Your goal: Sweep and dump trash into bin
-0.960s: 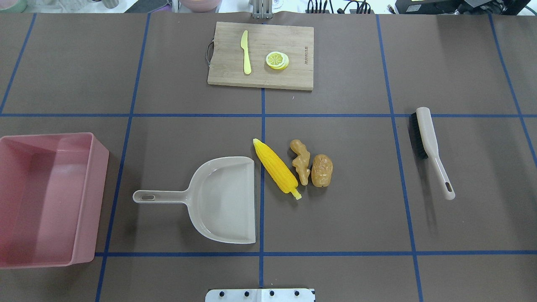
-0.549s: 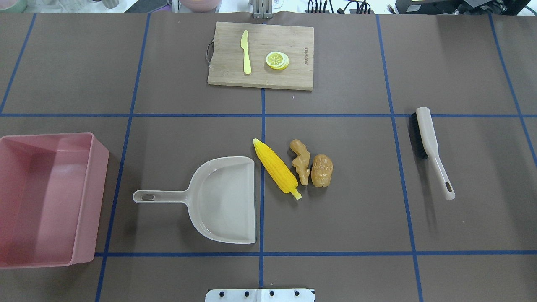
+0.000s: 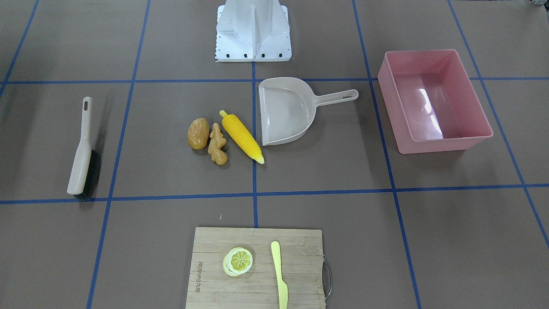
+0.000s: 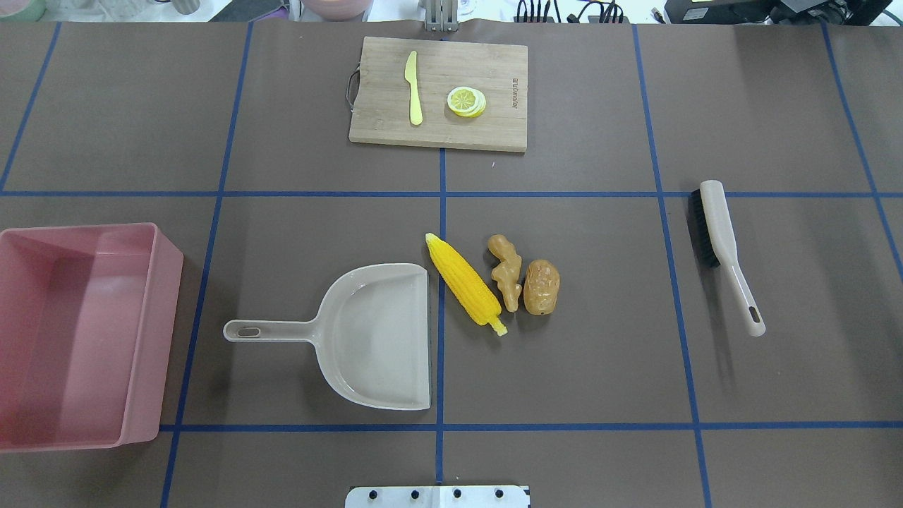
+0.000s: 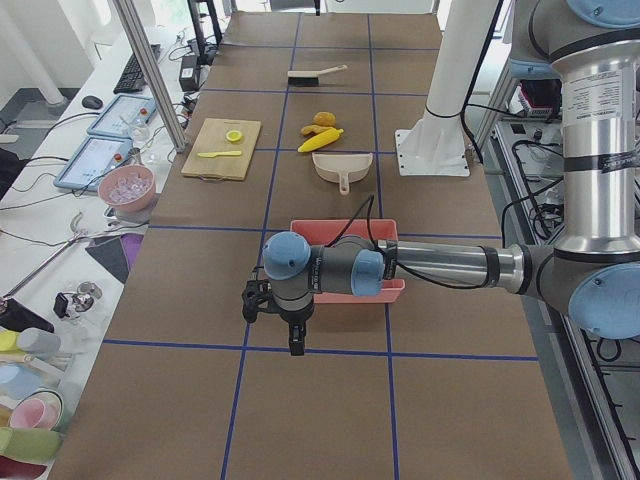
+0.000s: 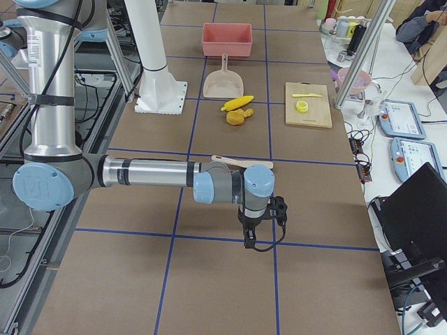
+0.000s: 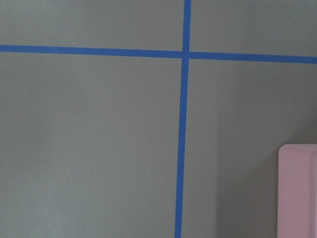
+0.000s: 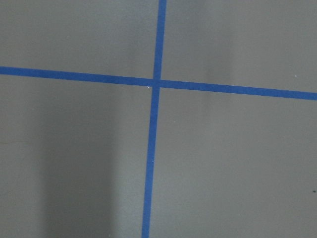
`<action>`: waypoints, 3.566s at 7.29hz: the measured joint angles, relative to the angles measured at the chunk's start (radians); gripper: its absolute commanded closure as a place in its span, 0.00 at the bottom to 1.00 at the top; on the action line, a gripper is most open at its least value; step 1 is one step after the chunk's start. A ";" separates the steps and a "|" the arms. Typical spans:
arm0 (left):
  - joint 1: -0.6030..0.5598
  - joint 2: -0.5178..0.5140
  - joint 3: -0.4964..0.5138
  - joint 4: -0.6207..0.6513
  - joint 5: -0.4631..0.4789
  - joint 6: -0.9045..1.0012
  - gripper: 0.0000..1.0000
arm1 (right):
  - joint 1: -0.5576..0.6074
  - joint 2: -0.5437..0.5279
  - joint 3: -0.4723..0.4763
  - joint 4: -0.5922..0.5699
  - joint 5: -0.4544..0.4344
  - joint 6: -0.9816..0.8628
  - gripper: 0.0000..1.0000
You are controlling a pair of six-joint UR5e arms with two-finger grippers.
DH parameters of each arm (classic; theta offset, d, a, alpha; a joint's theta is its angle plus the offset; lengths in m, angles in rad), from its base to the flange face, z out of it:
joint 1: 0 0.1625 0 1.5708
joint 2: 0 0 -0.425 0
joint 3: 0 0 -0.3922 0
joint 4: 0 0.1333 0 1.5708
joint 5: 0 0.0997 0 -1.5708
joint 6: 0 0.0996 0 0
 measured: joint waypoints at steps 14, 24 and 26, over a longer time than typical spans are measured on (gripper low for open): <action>0.270 -0.118 -0.361 0.079 0.040 0.073 0.01 | -0.574 0.122 0.258 -0.147 0.047 0.707 0.00; 0.930 -0.497 -0.292 0.106 0.424 0.337 0.02 | -0.639 0.131 0.207 -0.146 0.048 0.683 1.00; 0.955 -0.506 -0.275 0.103 0.433 0.340 0.02 | -0.593 0.133 0.229 -0.149 0.051 0.659 1.00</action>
